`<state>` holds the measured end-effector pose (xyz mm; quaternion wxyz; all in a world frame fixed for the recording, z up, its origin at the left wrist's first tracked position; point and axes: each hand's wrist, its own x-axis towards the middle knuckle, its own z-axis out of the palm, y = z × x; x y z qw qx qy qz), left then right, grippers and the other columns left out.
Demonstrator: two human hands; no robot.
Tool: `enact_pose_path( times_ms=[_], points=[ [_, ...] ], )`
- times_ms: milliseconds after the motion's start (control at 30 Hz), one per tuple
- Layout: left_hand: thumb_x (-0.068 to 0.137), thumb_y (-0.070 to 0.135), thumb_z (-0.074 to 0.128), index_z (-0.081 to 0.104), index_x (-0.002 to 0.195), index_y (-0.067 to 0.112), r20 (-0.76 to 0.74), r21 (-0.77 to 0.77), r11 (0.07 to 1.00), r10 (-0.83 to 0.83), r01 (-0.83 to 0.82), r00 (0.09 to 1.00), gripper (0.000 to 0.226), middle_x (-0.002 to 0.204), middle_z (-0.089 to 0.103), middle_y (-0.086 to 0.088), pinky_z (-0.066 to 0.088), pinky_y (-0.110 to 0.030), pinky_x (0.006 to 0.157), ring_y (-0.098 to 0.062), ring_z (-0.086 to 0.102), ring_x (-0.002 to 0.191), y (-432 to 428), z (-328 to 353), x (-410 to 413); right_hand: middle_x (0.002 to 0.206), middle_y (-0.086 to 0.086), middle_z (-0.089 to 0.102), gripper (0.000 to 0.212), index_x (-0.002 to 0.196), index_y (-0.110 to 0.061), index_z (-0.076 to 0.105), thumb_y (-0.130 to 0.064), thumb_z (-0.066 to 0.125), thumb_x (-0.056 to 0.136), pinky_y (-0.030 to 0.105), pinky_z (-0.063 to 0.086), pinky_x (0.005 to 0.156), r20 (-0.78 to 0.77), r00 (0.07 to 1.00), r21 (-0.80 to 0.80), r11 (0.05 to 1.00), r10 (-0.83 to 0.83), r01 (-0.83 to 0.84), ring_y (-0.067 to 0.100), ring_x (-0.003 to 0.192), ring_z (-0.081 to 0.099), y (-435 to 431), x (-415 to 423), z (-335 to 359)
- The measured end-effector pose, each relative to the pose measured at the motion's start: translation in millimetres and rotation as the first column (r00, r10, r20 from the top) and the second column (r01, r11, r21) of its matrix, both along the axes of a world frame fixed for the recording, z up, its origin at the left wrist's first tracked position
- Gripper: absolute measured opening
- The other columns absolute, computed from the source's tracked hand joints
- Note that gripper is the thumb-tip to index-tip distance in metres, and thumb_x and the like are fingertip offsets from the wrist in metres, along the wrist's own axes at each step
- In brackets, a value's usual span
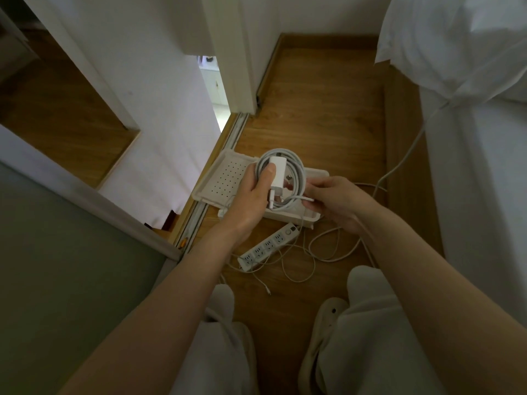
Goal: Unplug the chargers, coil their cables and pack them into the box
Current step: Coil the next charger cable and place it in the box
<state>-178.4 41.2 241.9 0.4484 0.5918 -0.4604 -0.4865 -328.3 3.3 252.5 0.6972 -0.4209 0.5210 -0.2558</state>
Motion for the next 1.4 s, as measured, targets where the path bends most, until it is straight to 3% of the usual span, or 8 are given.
enact_pose_path(
  times_ms=[267,600,767,967,1067,1167,1267,1400],
  points=[
    [0.1,0.04,0.034,0.047,0.11,0.034,-0.06,0.016,1.0,0.026,-0.025,0.998,0.017,0.113,0.061,-0.001,0.052,-0.029,0.089,-0.015,0.061,0.104,-2.9,-0.2,2.8,0.084,0.0,0.067,0.017,0.095,-0.008,0.066,-0.001,0.051,0.092,0.01,0.051,0.057,0.201,0.971,0.097,0.989,-0.126,0.109,0.004,0.072,0.061,2.7,4.4,1.1],
    [0.1,0.041,0.037,0.045,0.134,0.016,-0.206,0.138,0.99,0.056,-0.028,0.977,0.044,0.122,0.058,-0.021,0.052,-0.041,0.084,-0.031,0.06,0.102,-6.6,-7.5,4.9,0.075,0.002,0.066,0.021,0.091,-0.004,0.064,0.003,0.045,0.092,0.01,0.049,0.053,0.357,0.933,0.185,0.982,-0.039,-0.03,0.004,0.061,0.058,3.0,6.1,-2.8],
    [0.1,0.039,0.035,0.042,0.127,0.017,-0.006,0.078,0.996,0.044,-0.044,0.999,0.035,0.11,0.059,-0.006,0.054,-0.035,0.085,-0.02,0.061,0.099,-6.7,-6.0,3.6,0.082,0.002,0.066,0.016,0.098,-0.009,0.063,-0.002,0.05,0.092,0.013,0.05,0.06,0.342,0.92,0.199,0.972,-0.19,0.126,0.005,0.068,0.059,10.5,16.1,-10.9],
    [0.1,0.037,0.037,0.044,0.112,0.017,0.191,0.016,0.999,0.044,-0.048,0.981,0.024,0.094,0.057,0.003,0.054,-0.031,0.08,-0.015,0.061,0.088,-4.5,-10.5,-3.9,0.092,0.006,0.065,0.02,0.105,-0.004,0.064,-0.011,0.047,0.096,0.021,0.049,0.068,0.143,0.895,0.194,0.899,-0.422,0.393,0.011,0.078,0.059,22.4,30.2,-22.3],
    [0.1,0.038,0.036,0.045,0.11,0.016,0.216,0.012,0.994,0.102,-0.107,0.971,0.026,0.089,0.056,0.003,0.053,-0.037,0.081,-0.022,0.061,0.09,-7.0,-12.4,-5.2,0.091,0.008,0.062,0.022,0.103,-0.001,0.061,-0.011,0.042,0.098,0.022,0.05,0.072,0.239,0.834,0.28,0.858,-0.497,0.431,0.013,0.08,0.057,24.9,31.8,-17.3],
    [0.101,0.04,0.034,0.044,0.112,0.018,0.204,0.021,0.989,0.136,-0.144,0.969,0.026,0.09,0.054,0.007,0.048,-0.022,0.072,-0.01,0.056,0.086,-9.2,-9.0,-5.5,0.083,0.004,0.059,0.025,0.091,-0.004,0.059,-0.009,0.036,0.099,0.022,0.05,0.076,0.302,0.844,0.157,0.896,-0.444,0.415,0.011,0.076,0.056,27.8,32.3,-9.5],
    [0.101,0.041,0.032,0.044,0.12,0.017,0.19,0.017,0.988,0.15,-0.156,0.97,0.034,0.098,0.056,0.003,0.047,-0.021,0.075,-0.011,0.057,0.092,-11.6,-7.0,-4.6,0.088,0.006,0.061,0.028,0.109,0.003,0.056,-0.011,0.033,0.101,0.022,0.05,0.082,0.338,0.848,0.074,0.91,-0.408,0.408,0.013,0.081,0.059,30.9,31.3,-6.6],
    [0.101,0.042,0.03,0.043,0.126,0.012,0.141,0.066,0.993,0.085,-0.095,0.986,0.041,0.105,0.056,0.0,0.046,-0.017,0.071,-0.008,0.056,0.09,-9.1,-8.5,-9.4,0.108,0.013,0.065,0.038,0.114,0.004,0.056,-0.02,0.029,0.103,0.029,0.051,0.088,0.484,0.777,0.218,0.915,-0.403,0.339,0.02,0.103,0.061,33.5,29.4,-4.3]
  ],
)
